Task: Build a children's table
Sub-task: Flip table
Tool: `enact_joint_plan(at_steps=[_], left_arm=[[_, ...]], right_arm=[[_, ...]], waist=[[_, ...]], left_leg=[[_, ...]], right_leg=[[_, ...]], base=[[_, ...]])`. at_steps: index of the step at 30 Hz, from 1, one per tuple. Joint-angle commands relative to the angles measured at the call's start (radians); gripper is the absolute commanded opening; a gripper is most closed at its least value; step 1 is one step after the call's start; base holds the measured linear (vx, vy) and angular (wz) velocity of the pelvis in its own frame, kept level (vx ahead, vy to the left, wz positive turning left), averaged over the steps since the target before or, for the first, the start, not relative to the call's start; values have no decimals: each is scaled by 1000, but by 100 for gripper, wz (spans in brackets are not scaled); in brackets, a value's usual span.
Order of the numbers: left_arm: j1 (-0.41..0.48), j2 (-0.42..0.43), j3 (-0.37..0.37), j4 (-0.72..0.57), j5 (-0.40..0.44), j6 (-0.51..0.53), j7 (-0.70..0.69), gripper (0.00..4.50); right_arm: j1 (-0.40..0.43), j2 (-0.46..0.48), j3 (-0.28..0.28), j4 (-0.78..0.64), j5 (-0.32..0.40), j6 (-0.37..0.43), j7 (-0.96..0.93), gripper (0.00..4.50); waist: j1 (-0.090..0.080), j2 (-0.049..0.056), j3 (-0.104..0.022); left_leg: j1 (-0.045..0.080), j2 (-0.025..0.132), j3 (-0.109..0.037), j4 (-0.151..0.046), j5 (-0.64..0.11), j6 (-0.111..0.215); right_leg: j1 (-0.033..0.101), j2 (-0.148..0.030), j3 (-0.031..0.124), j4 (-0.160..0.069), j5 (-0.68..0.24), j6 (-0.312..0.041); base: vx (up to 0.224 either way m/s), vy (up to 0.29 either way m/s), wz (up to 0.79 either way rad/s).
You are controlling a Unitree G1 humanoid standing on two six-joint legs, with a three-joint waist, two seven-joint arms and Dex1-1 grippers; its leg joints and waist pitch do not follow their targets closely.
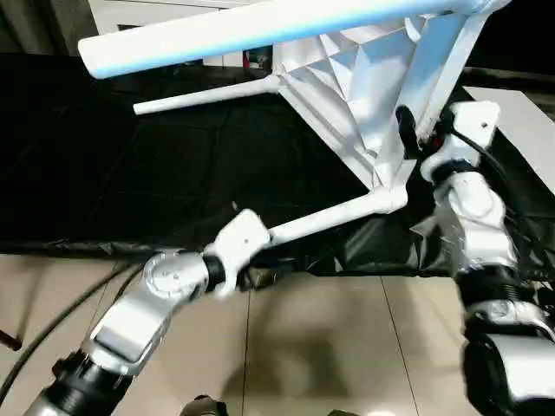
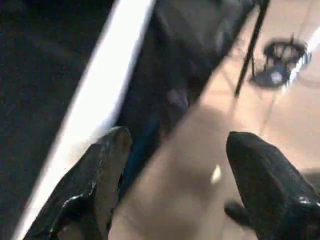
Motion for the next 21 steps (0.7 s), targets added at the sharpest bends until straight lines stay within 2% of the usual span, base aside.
enact_joint_plan(at_steps=[1, 5, 6, 8, 10, 13, 14, 21], left_arm=[[-6, -5, 5, 10, 34, 1, 24, 350], [-12, 13, 8, 5, 33, 20, 15, 350], [-13, 38, 7, -9, 31, 38, -3, 350], [-13, 56, 8, -21, 29, 57, -18, 350], [-29, 87, 16, -16, 57, 72, -31, 350], [-39, 99, 14, 1, 80, 68, -31, 350], [-55, 111, 2, 29, 103, 58, -33, 350], [-106, 80, -25, 102, 141, 38, -2, 350]], right_arm=[[34, -22, -14, -80, 56, 8, 73, 344], [88, -30, -19, -172, 116, 38, 146, 344], [134, -37, -20, -244, 157, 73, 197, 344], [169, -47, -14, -295, 185, 105, 234, 344], [246, -72, 0, -387, 228, 170, 297, 344], [278, -84, 15, -416, 233, 192, 320, 344], [318, -94, 49, -449, 225, 215, 351, 344], [374, -90, 138, -521, 196, 295, 395, 344]], waist=[[0, 0, -79], [3, 0, -76], [4, -2, -75], [1, 0, -71], [3, 1, -69], [3, 5, -66], [-1, 8, -65], [-5, 4, -61]], left_leg=[[51, 13, -7, -76, -286, -33], [51, 15, -10, -80, -307, -29], [51, 15, -11, -82, -316, -27], [50, 15, -13, -86, -338, -32], [56, 16, -15, -88, -376, -42], [59, 17, -19, -94, -428, -61], [59, 15, -22, -95, -446, -69], [61, 14, -32, -96, -523, -88]], right_leg=[[24, -14, 9, -72, -172, -171], [24, -16, 9, -76, -204, -163], [24, -16, 9, -77, -222, -163], [21, -16, 8, -79, -256, -160], [19, -17, 9, -86, -311, -149], [15, -20, 9, -93, -366, -143], [13, -21, 8, -94, -390, -143], [5, -28, 5, -110, -507, -119]], base=[[0, 0, 0], [0, 0, 0], [0, 0, 0], [0, 0, 0], [0, 0, 0], [0, 0, 0], [0, 0, 0], [0, 0, 0]])
